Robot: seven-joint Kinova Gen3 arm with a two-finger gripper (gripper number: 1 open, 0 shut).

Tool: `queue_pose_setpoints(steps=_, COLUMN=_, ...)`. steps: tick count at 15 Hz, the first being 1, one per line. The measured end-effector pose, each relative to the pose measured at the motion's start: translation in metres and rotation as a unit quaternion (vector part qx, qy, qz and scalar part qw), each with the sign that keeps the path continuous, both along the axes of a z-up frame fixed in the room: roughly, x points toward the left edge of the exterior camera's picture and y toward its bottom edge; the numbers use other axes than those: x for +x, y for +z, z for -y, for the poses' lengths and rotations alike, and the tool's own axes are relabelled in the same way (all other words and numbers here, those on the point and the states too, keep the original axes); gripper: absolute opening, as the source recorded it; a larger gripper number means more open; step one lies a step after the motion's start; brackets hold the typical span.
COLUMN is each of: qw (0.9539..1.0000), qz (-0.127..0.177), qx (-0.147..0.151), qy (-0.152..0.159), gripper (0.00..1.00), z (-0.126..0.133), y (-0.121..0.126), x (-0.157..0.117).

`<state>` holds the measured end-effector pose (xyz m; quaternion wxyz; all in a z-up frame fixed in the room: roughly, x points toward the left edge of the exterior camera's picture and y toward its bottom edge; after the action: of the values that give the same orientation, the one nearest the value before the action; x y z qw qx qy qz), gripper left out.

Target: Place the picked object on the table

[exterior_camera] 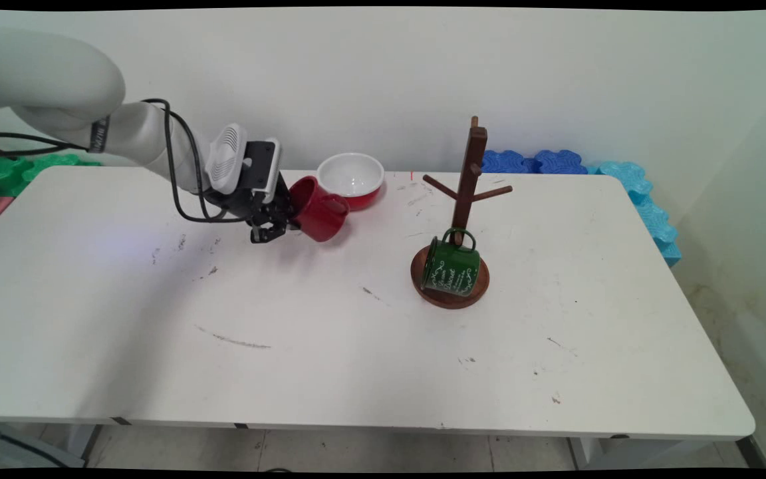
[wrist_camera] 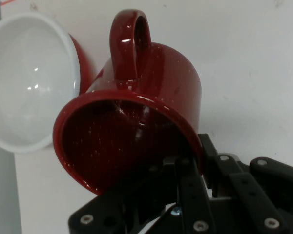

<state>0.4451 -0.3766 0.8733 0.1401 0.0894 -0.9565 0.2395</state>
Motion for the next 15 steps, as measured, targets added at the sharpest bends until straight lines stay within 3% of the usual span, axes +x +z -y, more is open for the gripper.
queue_pose_setpoints(steps=15, qw=0.9993, qz=0.035, qx=0.006, qy=-0.004, gripper=0.00, z=0.004, y=-0.026, x=-0.007)
